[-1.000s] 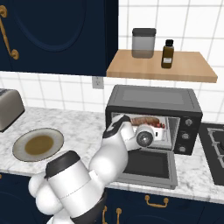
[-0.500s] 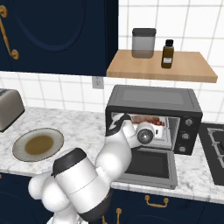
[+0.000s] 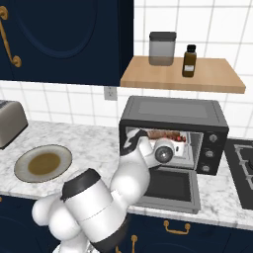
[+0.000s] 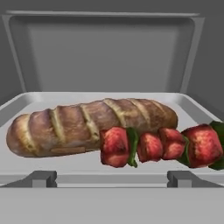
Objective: Pick up the kebab skewer and baguette bread, and place them inside the toaster oven. Close the toaster oven door and start by setting the timer.
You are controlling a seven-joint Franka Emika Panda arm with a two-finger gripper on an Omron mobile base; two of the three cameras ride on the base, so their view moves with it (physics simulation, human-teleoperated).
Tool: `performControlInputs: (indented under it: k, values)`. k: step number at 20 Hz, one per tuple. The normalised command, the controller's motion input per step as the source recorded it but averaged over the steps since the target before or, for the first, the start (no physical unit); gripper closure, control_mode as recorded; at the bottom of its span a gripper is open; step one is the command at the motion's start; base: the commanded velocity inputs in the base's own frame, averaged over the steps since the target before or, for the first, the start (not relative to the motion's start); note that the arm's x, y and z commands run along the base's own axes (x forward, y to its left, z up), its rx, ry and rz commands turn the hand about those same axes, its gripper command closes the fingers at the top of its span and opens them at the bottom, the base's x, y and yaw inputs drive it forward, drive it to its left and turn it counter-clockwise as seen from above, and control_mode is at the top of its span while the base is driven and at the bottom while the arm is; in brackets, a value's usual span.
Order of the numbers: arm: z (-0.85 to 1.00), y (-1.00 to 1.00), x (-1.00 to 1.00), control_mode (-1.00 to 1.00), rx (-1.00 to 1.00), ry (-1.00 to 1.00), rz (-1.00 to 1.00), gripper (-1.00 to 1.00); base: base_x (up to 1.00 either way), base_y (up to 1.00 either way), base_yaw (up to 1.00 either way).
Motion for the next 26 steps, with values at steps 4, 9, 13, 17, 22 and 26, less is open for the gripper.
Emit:
performControlInputs:
  k: [4, 9, 13, 17, 22, 26]
  values:
    - [0.0, 0.0, -0.55, -1.0, 0.0, 0.0, 0.0, -1.0, 0.0, 0.0, 0.0]
    - [0.0, 0.0, -0.56, -1.0, 0.0, 0.0, 0.0, -1.0, 0.0, 0.0, 0.0]
    - [0.02, -0.05, -0.38, -1.0, 0.0, 0.01, 0.0, -1.0, 0.0, 0.0, 0.0]
    - [0.0, -0.25, -0.44, -1.0, 0.0, 0.0, 0.02, -1.0, 0.0, 0.0, 0.0]
    - [0.0, -0.37, -0.75, -1.0, 0.0, 0.01, 0.02, -1.0, 0.0, 0.0, 0.0]
    - [-0.16, -0.47, -0.86, -1.0, 0.0, 0.0, 0.03, -1.0, 0.0, 0.0, 0.0]
